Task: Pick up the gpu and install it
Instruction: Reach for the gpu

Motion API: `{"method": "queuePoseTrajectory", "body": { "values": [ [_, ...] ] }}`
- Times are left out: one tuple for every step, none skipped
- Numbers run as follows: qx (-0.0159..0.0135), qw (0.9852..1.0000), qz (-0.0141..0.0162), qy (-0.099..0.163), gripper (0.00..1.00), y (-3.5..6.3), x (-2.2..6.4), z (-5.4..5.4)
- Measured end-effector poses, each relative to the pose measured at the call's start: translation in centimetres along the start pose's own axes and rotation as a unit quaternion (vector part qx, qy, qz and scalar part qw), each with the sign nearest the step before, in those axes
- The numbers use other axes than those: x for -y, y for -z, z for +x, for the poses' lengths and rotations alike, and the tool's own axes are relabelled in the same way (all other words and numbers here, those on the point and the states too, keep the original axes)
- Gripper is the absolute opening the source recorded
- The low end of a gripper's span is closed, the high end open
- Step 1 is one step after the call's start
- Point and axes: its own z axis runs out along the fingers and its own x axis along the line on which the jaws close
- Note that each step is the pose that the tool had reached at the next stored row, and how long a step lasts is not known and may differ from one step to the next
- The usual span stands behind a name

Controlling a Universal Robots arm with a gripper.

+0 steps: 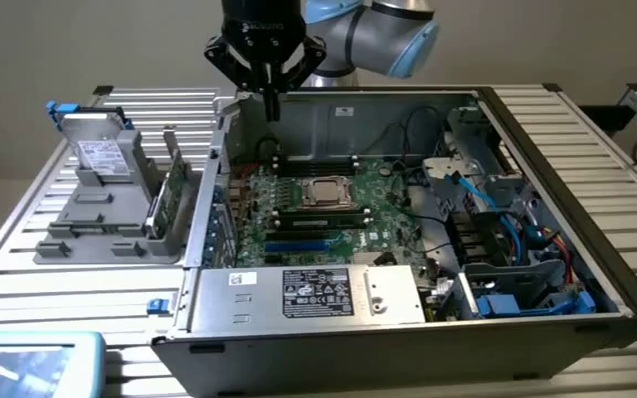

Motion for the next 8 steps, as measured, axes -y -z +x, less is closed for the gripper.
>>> {"method": "queuePoseTrajectory", "body": {
  "values": [
    [0.0000, 1.0000, 0.0000, 0.000, 0.12, 0.00, 0.00, 0.00],
    [0.0000, 1.0000, 0.0000, 0.000, 0.12, 0.00, 0.00, 0.00],
    [0.0000, 1.0000, 0.0000, 0.000, 0.12, 0.00, 0.00, 0.00],
    [0.0000, 1.0000, 0.0000, 0.000, 0.12, 0.00, 0.00, 0.00],
    [0.0000, 1.0000, 0.0000, 0.000, 0.12, 0.00, 0.00, 0.00],
    [0.0000, 1.0000, 0.0000, 0.000, 0.12, 0.00, 0.00, 0.00],
    [0.0000, 1.0000, 0.0000, 0.000, 0.12, 0.00, 0.00, 0.00],
    [0.0000, 1.0000, 0.0000, 0.000, 0.12, 0.00, 0.00, 0.00]
  ]
}}
